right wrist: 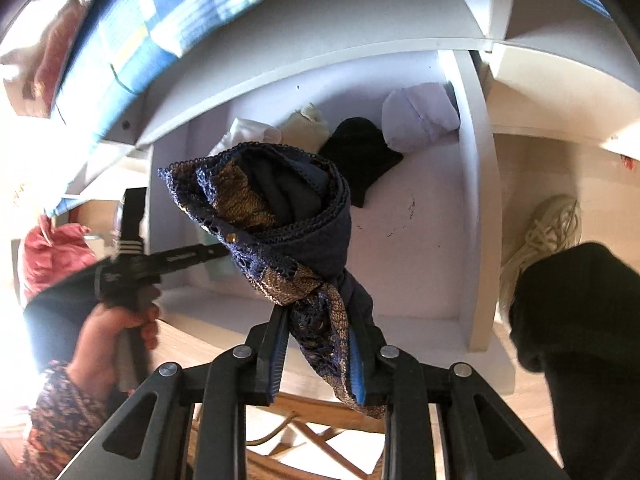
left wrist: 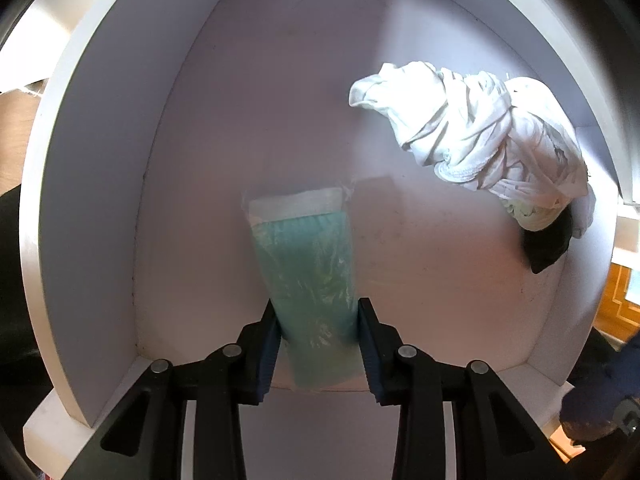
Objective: Organize soft objects
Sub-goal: 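Carry the navy lace cloth with the right gripper into the tray and release it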
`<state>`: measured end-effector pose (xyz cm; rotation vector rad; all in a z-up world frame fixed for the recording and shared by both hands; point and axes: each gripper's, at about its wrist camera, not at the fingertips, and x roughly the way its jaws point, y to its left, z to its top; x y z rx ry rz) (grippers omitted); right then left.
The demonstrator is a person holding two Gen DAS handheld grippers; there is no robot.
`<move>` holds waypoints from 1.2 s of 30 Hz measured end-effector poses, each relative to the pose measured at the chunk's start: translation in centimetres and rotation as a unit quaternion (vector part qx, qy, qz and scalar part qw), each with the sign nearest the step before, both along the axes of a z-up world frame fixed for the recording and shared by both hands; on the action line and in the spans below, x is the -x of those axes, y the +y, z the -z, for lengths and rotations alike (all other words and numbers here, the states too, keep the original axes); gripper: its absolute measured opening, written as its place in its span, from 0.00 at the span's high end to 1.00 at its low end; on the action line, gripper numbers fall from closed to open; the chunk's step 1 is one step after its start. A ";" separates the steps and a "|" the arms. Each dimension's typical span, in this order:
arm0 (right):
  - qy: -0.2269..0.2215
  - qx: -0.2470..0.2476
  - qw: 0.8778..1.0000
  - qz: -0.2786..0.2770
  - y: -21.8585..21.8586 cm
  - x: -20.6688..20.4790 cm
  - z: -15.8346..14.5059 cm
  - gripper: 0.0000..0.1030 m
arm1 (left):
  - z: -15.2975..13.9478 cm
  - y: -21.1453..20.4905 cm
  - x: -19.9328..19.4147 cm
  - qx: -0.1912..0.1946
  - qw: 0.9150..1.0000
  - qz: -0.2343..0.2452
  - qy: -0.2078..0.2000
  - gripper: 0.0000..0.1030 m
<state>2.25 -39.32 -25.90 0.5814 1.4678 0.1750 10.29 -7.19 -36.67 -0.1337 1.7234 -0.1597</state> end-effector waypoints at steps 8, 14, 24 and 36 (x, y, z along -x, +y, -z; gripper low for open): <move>-0.026 -0.038 0.998 0.034 1.2 1.1 -4.7 0.76 | -0.3 1.9 -0.5 0.003 1.000 -0.001 0.001 0.65; -0.067 -0.044 0.996 0.045 0.3 1.5 -10.4 0.76 | -0.7 1.6 -0.6 -0.003 1.000 0.009 -0.003 0.65; -0.136 -0.053 0.988 0.055 -0.1 -2.3 -21.6 0.76 | -1.6 1.0 -0.4 0.001 1.000 0.011 -0.006 0.65; -0.108 -0.030 0.988 0.104 2.0 -13.2 -23.2 0.75 | -1.1 1.4 -0.4 0.013 1.000 0.008 0.002 0.66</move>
